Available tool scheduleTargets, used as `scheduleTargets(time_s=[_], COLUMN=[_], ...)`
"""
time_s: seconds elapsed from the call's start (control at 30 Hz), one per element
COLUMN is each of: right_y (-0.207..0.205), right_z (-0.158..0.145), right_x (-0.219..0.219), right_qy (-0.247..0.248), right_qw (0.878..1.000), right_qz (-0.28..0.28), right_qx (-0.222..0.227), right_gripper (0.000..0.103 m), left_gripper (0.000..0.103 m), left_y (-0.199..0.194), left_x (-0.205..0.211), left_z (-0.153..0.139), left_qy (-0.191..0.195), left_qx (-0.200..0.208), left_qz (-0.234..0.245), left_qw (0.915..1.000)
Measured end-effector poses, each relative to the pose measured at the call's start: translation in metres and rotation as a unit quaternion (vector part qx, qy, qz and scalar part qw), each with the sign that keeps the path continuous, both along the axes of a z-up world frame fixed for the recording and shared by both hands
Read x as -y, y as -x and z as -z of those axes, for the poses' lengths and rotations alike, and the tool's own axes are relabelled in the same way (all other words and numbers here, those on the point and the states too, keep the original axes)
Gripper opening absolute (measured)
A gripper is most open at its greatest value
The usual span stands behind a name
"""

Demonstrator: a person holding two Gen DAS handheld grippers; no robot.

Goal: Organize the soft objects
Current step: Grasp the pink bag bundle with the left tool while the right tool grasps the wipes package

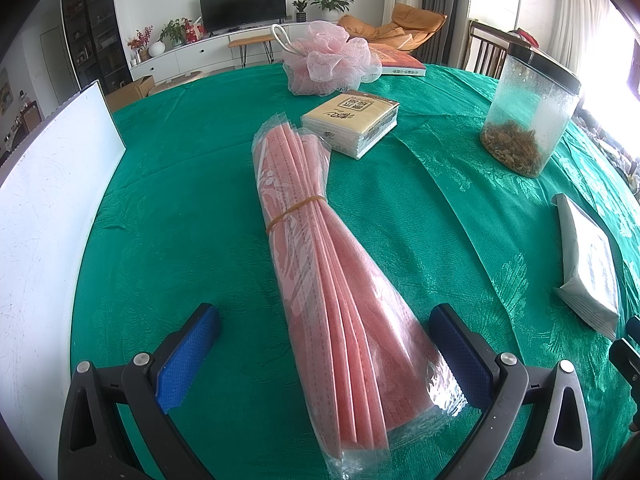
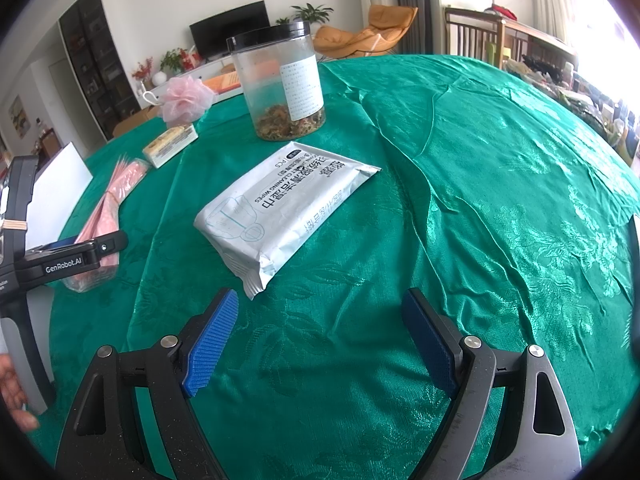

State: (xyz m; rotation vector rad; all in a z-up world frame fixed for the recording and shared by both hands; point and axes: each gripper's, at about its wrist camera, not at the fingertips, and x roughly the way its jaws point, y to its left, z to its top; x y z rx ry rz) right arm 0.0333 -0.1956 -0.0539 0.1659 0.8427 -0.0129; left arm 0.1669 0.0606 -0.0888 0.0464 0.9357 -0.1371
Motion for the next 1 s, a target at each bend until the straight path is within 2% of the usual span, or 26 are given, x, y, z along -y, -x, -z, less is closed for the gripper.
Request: scheduleTargets(time_s=[0.3, 0.37, 0.43, 0.5, 0.53, 0.6, 0.63, 0.73, 0.77, 0.8, 0.87, 0.93, 1.0], right_y=[0.0, 0.002, 0.01, 0.013, 0.009, -0.011, -0.026, -0.074, -0.089, -0.104, -0.121, -0.126, -0.117], right_z=[0.0, -0.001, -0.007, -0.01, -0.009, -0.01, -0.012, -0.019, -0.018, -0.013, -0.012, -0.009, -0.011], right_x=[0.0, 0.003, 0.015, 0.038, 0.048, 0.054, 0.05, 0.02, 0.008, -0.005, -0.025, -0.031, -0.028], right_qy=[-0.002, -0.017, -0.069, -0.158, -0.192, -0.215, -0.212, -0.17, -0.153, -0.127, -0.062, -0.029, -0.023], right_qw=[1.0, 1.0, 0.997, 0.986, 0.979, 0.973, 0.973, 0.98, 0.983, 0.983, 0.986, 0.987, 0.99], right_qz=[0.0, -0.002, -0.002, 0.033, 0.058, 0.081, 0.078, 0.056, 0.048, 0.047, 0.051, 0.043, 0.033], right_qx=[0.001, 0.008, 0.033, 0.035, 0.025, -0.022, -0.044, -0.083, -0.094, -0.122, -0.145, -0.15, -0.137], right_gripper=[0.086, 0.086, 0.085, 0.085, 0.085, 0.087, 0.087, 0.087, 0.086, 0.086, 0.09, 0.086, 0.076], left_gripper=[0.103, 0.103, 0.103, 0.103, 0.103, 0.103, 0.102, 0.092, 0.084, 0.07, 0.045, 0.042, 0.041], left_y=[0.0, -0.001, -0.004, -0.008, -0.011, -0.016, -0.02, -0.026, -0.028, -0.028, -0.026, -0.021, -0.01], left_x=[0.0, 0.001, 0.001, -0.002, -0.004, -0.01, -0.012, -0.012, -0.011, -0.01, -0.016, -0.03, -0.041], left_z=[0.0, 0.0, -0.002, -0.004, -0.005, -0.006, -0.007, -0.009, -0.01, -0.011, -0.018, -0.028, -0.039], left_qy=[0.001, -0.001, -0.004, -0.003, 0.001, 0.009, 0.013, 0.011, 0.002, -0.004, 0.009, 0.046, 0.072], left_qx=[0.0, -0.007, -0.039, -0.071, -0.08, -0.092, -0.095, -0.09, -0.085, -0.079, -0.072, -0.061, -0.045], left_qz=[-0.002, -0.007, 0.003, 0.002, -0.005, -0.023, -0.028, -0.028, -0.022, -0.014, -0.01, -0.013, -0.017], left_qw=[1.0, 0.9999, 0.9992, 0.9974, 0.9968, 0.9954, 0.995, 0.9955, 0.9961, 0.9968, 0.9973, 0.997, 0.9962])
